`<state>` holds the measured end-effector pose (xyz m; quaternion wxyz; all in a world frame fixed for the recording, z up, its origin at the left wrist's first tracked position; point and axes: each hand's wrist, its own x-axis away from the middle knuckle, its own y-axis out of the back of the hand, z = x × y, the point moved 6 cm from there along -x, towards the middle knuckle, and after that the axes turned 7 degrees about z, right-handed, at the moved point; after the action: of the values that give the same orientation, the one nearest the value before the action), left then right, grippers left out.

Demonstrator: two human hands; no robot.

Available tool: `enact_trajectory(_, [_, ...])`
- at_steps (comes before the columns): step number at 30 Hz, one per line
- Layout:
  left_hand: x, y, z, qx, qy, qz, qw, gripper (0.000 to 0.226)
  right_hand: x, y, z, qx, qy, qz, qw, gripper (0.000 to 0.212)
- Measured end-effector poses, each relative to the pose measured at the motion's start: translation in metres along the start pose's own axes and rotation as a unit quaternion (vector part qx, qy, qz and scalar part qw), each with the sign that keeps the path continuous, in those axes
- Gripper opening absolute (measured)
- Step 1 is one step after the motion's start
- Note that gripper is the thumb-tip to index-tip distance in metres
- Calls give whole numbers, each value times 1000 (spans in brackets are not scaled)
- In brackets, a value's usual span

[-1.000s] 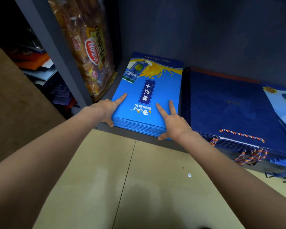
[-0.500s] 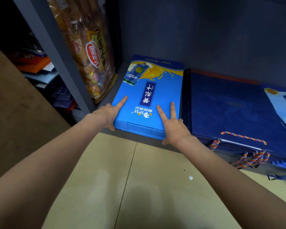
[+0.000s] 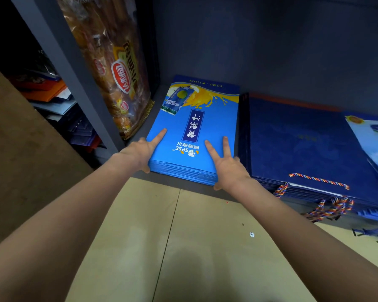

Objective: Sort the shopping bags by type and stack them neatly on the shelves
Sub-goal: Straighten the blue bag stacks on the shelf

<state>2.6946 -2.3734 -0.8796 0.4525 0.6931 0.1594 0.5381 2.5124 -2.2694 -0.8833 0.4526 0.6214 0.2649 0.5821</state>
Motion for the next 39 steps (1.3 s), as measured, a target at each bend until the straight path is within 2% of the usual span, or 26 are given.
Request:
enact_trajectory(4, [13,4,2,30,-9,-2,1000,120,13,10,-1,-35,20,7,999,118])
enact_trajectory(7, [31,7,-5,-35,13,-5,999,123,36,24,-10,-51,45,-2,998,109])
enact_trajectory(10, [46,24,-32,-88,-1,-54,995,124,60,42,-31,-85,75,-21,993,98])
enact_trajectory(16, [57,30,-144,-91,-169,-90,977,116,87,68,-95,-140,84,-25,986,81])
enact_trajectory(21, [56,18,-219,-48,-238,-89,966,112,96,58,-180,-99,-18,-17,995,95])
enact_trajectory(25, [45,-1,-250,-25,-184,-24,982,105,120,36,-256,-129,-118,-5,985,110])
enact_trajectory(29, [24,-2,-261,-14,-102,3,995,103,124,29,-289,-157,-123,-9,980,108])
enact_trajectory(32, [15,-1,-271,-78,-61,-20,995,97,111,27,-285,-106,-127,17,986,103])
enact_trajectory(36, [7,-8,-286,-177,-38,-83,980,69,104,14,-279,-35,-152,17,988,96])
enact_trajectory(39, [2,-11,-285,-204,-57,-77,974,80,101,-1,-273,52,-162,-2,985,100])
